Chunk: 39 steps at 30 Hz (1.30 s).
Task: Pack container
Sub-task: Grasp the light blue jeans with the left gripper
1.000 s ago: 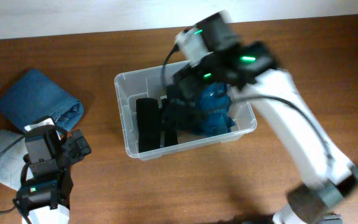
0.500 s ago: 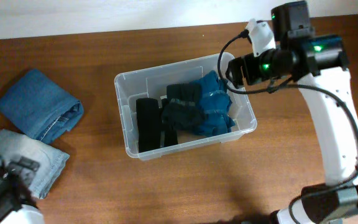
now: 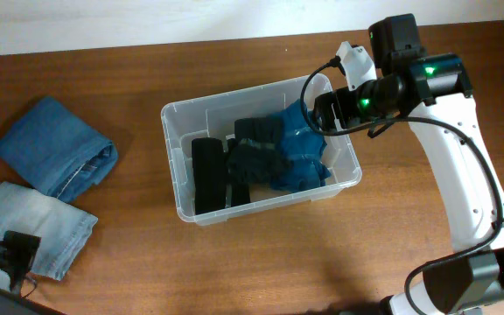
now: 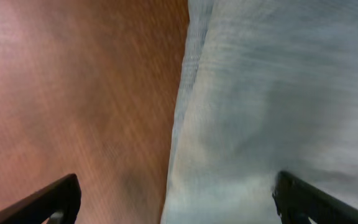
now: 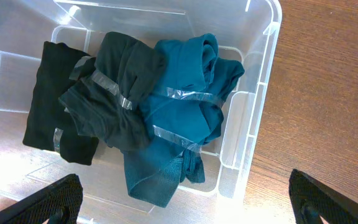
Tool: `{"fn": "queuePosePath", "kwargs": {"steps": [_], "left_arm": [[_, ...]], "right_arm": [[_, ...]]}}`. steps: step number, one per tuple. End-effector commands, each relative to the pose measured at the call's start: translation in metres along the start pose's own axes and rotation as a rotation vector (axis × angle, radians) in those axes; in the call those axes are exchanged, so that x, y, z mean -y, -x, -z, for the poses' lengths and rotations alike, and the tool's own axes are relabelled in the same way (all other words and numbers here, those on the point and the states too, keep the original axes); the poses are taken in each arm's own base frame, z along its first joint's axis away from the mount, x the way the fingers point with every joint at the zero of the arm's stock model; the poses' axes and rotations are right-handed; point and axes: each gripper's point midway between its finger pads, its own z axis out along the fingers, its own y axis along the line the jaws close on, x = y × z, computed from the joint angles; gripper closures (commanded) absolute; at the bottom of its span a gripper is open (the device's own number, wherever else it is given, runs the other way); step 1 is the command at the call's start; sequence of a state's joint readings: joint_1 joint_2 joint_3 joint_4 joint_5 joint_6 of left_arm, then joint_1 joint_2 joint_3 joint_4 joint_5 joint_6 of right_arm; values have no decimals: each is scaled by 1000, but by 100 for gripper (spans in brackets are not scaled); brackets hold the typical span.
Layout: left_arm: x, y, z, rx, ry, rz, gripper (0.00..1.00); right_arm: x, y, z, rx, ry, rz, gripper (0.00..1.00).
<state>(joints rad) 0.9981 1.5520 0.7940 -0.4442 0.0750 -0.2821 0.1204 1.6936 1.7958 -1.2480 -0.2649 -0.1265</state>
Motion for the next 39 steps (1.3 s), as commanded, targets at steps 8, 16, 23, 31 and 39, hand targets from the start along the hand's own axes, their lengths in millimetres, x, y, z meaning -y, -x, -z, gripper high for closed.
{"fn": "queuePosePath", "kwargs": {"steps": [8,16,23,31,39], "left_arm": [[51,-17,-53,-123,-336,-92,21],[66,-23,-47,-154,-435,-85,69],[77,-28,-40,-187,-506,-53,94],[123,-33,11,-321,-822,122,99],[154,-29,89,-312,-1012,85,99]], "right_arm": [[-3,-2,-3,-6,15,-5,2],[-4,-2,-3,-9,15,-6,2],[-4,-2,-3,-9,16,-6,1],[-4,-2,-3,-9,16,-6,1],[-3,-2,-3,-9,16,-7,2]]}}
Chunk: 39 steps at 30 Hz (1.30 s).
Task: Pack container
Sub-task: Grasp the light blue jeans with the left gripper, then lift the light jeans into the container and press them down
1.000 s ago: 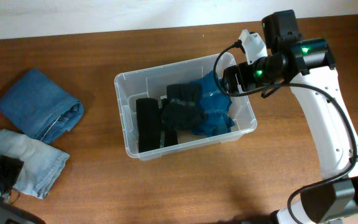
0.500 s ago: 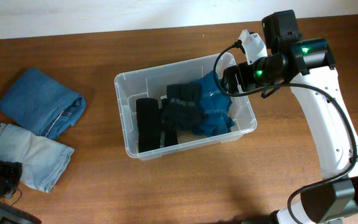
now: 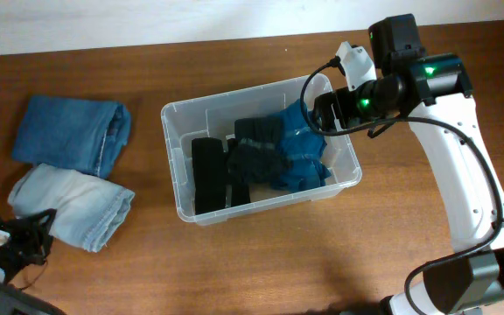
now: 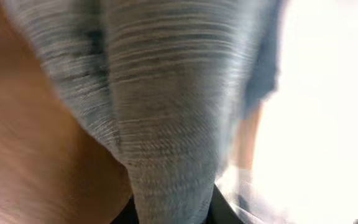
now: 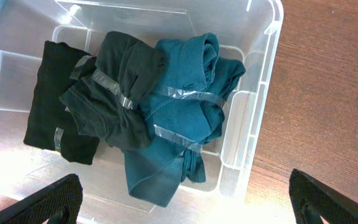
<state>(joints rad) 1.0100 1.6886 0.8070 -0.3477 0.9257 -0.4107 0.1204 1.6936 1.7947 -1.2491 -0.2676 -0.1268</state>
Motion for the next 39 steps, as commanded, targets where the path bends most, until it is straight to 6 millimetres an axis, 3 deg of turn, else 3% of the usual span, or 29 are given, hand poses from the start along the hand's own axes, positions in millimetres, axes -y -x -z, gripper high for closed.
{"fn": "queuePosePath", "kwargs": {"steps": [1,6,10,15,20,26,34,39], "left_arm": [[79,-24,22,-44,-222,-120,99],[142,-47,41,-31,-285,-278,100],[203,-77,55,-49,-359,-472,99],[277,-133,65,-136,-473,-683,99],[321,-187,59,-198,-523,-830,99],[326,-251,16,-252,-465,-939,99],[307,-357,-58,-436,-443,-1076,99],[290,-412,-102,-473,-424,-1097,99]], "right_arm": [[-3,-2,-2,-7,13,-6,2],[-3,-2,-2,-6,12,-7,2],[-3,-2,-2,-7,12,-7,2],[-3,-2,-2,-7,12,-7,2],[-1,-2,-2,-8,4,-9,1],[45,-7,12,2,-192,-158,1],[111,-29,63,80,-291,-361,2],[132,-46,73,67,-291,-451,2]]}}
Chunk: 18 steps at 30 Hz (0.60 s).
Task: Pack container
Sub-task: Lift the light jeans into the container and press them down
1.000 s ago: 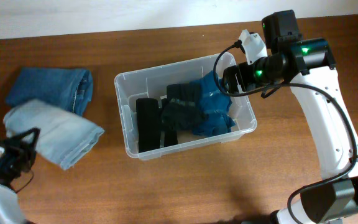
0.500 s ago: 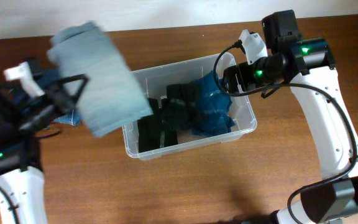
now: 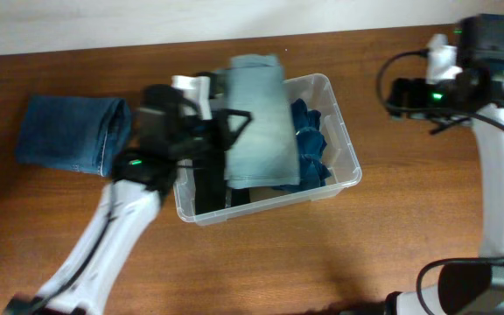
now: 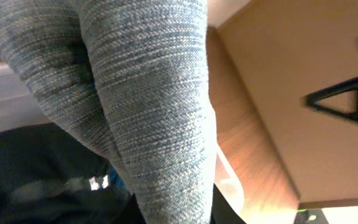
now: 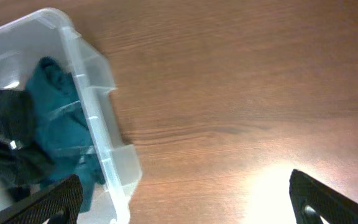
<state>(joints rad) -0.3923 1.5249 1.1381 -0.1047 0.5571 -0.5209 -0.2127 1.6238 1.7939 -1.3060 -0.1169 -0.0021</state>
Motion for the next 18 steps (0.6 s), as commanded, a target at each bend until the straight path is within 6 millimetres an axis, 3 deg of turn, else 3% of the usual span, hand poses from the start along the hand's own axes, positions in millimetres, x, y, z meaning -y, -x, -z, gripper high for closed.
{"fn": "queuePosePath", "kwargs": {"steps": [1,8,18], "left_arm": [[11,-3,-32,32,28,-22,99],[3,-29,-71,36,128,67,99],[-4,-63,-97,41,247,169,99]], "right_arm": [[8,-3,7,10,1,-39,2],[10,-3,7,10,-1,-43,2],[7,-3,7,10,17,-42,1]]}}
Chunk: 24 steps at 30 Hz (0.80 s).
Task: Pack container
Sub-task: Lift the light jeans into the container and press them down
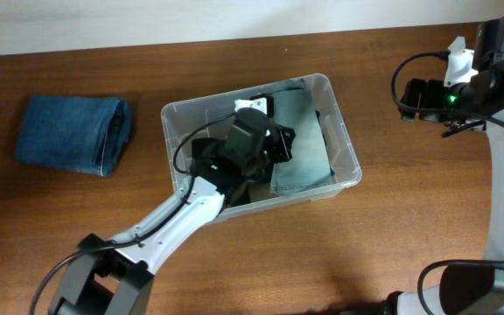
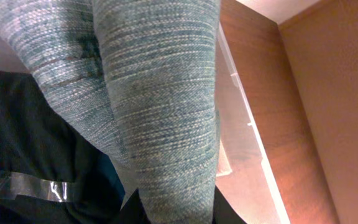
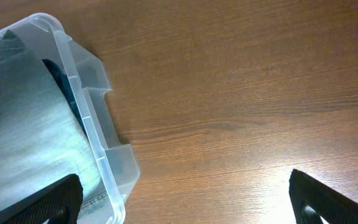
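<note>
The clear plastic container (image 1: 171, 118) stands mid-table. Folded light-blue jeans (image 1: 303, 144) lie in its right half, over a black garment (image 2: 30, 137) and other dark clothes. My left gripper (image 1: 280, 147) reaches into the box and is shut on the light jeans (image 2: 160, 93); its fingers (image 2: 222, 208) flank the fold at the bottom of the left wrist view. A second, dark-blue folded pair of jeans (image 1: 73, 133) lies on the table at the far left. My right gripper (image 1: 414, 94) hangs open over bare wood to the right of the container (image 3: 92, 118), holding nothing.
The container's right wall (image 2: 241, 118) runs close beside the held jeans. A strip of teal cloth (image 3: 61, 81) shows between the light jeans (image 3: 23, 124) and that wall. The wooden table (image 1: 409, 219) extends to the right and front of the box.
The light jeans were held up over the container by my left gripper; now they lie down inside its right half, still gripped. My right arm has shifted slightly to the right.
My left gripper was open at the light jeans on the far left while the right one hung over the container. Then the left was shut on the jeans. Later it held them above the container, the right arm withdrawn. Now the jeans are inside.
</note>
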Tool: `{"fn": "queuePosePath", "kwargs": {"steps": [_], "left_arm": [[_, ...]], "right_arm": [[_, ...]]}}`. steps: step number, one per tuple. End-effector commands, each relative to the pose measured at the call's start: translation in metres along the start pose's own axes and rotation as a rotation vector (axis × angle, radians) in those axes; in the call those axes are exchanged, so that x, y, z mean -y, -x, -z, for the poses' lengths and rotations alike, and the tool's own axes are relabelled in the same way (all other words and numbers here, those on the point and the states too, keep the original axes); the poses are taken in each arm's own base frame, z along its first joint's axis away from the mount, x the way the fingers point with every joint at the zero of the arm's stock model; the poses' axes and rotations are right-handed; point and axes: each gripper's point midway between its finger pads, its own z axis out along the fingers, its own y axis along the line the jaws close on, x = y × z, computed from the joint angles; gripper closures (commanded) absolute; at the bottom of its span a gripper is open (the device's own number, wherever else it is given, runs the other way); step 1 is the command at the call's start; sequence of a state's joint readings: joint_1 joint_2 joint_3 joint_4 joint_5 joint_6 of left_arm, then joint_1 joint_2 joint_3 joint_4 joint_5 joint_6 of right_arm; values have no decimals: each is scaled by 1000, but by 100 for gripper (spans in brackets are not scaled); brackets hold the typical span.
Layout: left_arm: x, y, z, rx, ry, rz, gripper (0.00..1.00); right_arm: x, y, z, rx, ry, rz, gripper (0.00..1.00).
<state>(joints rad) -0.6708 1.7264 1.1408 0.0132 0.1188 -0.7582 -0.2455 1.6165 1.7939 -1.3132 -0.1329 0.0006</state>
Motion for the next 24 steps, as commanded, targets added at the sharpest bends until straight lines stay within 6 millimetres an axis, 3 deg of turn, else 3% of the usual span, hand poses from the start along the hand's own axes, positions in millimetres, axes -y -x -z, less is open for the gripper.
{"fn": "queuePosePath", "kwargs": {"steps": [1,2,3,5,9,12,19,24], "left_arm": [[2,-5,-10,7,25,42,99],[-1,-8,-11,-1,34,43,99],[-4,-10,-12,-8,44,45,91],[-11,-10,-12,-11,73,49,64],[-17,-9,-11,-27,76,57,20],[-17,-10,-10,-41,63,63,1],[-25,-4,-10,-10,103,37,1],[-55,19,-1,90,263,-100,1]], "right_arm": [[-2,-2,3,6,15,-10,1],[-2,-2,3,6,15,-10,2],[-2,-2,3,6,15,-10,2],[-2,-2,3,6,15,-10,2],[-2,-1,3,6,15,-10,2],[-2,-1,3,6,15,-10,2],[-2,-2,3,6,15,-10,2],[-2,-1,3,6,15,-10,2]]}}
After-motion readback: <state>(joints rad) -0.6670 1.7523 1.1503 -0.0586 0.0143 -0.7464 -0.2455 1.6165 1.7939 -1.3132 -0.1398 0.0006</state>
